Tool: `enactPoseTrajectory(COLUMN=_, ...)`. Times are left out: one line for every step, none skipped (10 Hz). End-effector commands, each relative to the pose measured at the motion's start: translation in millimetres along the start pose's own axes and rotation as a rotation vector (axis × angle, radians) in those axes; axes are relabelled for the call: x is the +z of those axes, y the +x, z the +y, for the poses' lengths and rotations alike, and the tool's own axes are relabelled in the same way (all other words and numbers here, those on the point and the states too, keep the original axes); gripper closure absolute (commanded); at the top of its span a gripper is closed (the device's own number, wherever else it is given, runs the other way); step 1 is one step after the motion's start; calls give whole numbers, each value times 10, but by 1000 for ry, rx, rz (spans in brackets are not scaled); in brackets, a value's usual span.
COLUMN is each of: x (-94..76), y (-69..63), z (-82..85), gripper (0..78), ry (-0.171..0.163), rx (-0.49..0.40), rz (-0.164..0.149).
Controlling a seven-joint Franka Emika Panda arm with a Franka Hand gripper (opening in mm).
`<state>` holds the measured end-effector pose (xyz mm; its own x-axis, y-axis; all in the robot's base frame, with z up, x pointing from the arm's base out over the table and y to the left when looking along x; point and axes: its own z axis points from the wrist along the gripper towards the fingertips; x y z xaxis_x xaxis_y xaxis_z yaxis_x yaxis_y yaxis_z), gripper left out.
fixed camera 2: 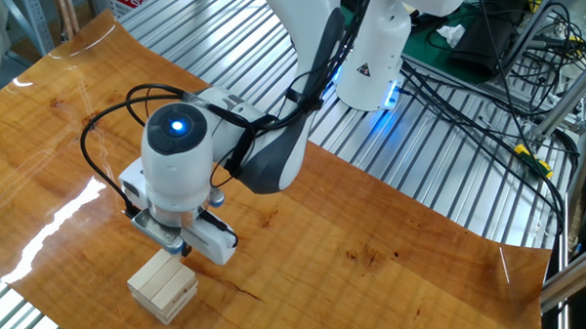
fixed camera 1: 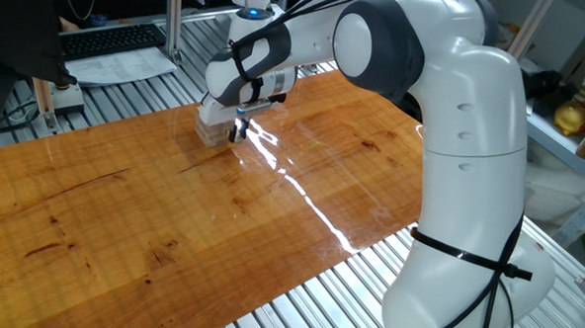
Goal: Play Jenga
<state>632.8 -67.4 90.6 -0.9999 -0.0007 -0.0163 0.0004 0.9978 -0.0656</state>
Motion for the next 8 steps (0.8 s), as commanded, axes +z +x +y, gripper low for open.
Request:
enactPoseTrajectory(x=-8, y=4, z=-33, gripper=764, ry=8, rx=6, rz=-5)
enactPoseTrajectory(x=-8, y=4, z=-33, gripper=764, ry=9, rx=8, rz=-6)
enactPoseTrajectory(x=-8, y=4, z=-33, gripper=764, ry=9, rx=9, rz=-6)
enactPoseTrajectory(x=-7, y=6, z=-34, gripper=764, ry=10, rx=11, rz=-6)
enactPoseTrajectory(x=-7, y=6, z=-34, gripper=764, ry=10, rx=11, rz=-6)
enactPoseTrajectory(x=-3, y=23, z=-31, gripper=764, ry=17, rx=16, rz=-6)
enactPoseTrajectory(x=5, y=56, z=-25, gripper=764, ry=24, rx=21, rz=-6)
enactPoseTrajectory(x=10, y=79, z=-21, gripper=764, ry=25, rx=23, rz=-5)
